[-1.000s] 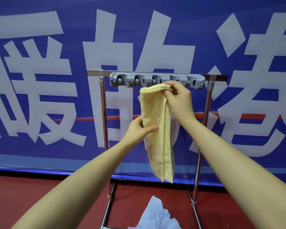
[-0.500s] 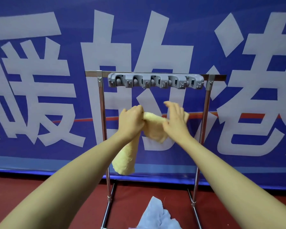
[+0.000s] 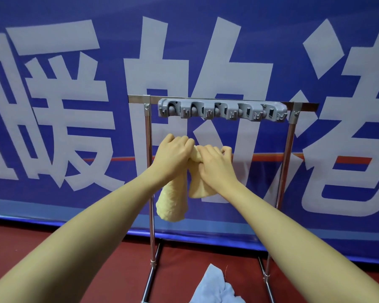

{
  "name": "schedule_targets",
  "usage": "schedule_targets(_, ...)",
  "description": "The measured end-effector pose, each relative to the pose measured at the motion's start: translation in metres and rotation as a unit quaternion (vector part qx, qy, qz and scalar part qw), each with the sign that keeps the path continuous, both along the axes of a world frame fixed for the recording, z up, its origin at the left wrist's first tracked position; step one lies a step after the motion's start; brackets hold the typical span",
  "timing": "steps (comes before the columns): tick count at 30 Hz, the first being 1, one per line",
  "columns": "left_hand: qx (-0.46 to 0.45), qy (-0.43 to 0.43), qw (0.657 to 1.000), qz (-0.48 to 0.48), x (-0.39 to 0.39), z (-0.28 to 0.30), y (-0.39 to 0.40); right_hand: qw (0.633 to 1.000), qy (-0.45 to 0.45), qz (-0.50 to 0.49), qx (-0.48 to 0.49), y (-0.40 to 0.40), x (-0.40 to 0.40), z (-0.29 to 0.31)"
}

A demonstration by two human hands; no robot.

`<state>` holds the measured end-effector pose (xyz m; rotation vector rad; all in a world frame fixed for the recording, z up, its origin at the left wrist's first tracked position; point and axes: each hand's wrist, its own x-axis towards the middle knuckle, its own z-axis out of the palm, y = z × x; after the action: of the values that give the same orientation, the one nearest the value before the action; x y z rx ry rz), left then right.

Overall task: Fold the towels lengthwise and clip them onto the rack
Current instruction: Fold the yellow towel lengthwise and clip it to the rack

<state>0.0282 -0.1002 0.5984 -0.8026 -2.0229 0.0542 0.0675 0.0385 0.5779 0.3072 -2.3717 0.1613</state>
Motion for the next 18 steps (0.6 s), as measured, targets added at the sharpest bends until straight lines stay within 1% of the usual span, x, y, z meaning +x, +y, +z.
schedule_targets(3,0.004,0.036,0.998,0.044,-0.005,-0.004,-0.008,0.997,0.050,-0.036,0.049,-0.008,-0.011,0.004)
schedule_targets(5,0.037,0.034,0.996,0.073,-0.008,-0.008,-0.011,0.993,0.085,-0.050,0.063,-0.015,-0.020,0.009)
schedule_targets(8,0.107,-0.017,0.987,0.118,-0.013,-0.014,-0.018,0.988,0.138,-0.034,0.052,-0.022,-0.030,0.019)
schedule_targets(11,0.160,-0.067,0.976,0.132,-0.022,-0.018,-0.030,0.984,0.166,-0.034,0.061,-0.024,-0.040,0.029)
schedule_targets(15,0.163,-0.063,0.976,0.130,-0.035,0.002,-0.042,0.976,0.177,-0.063,0.109,-0.028,-0.057,0.039)
schedule_targets(18,0.141,-0.015,0.981,0.131,-0.052,0.027,-0.050,0.974,0.199,-0.064,0.092,-0.035,-0.074,0.050)
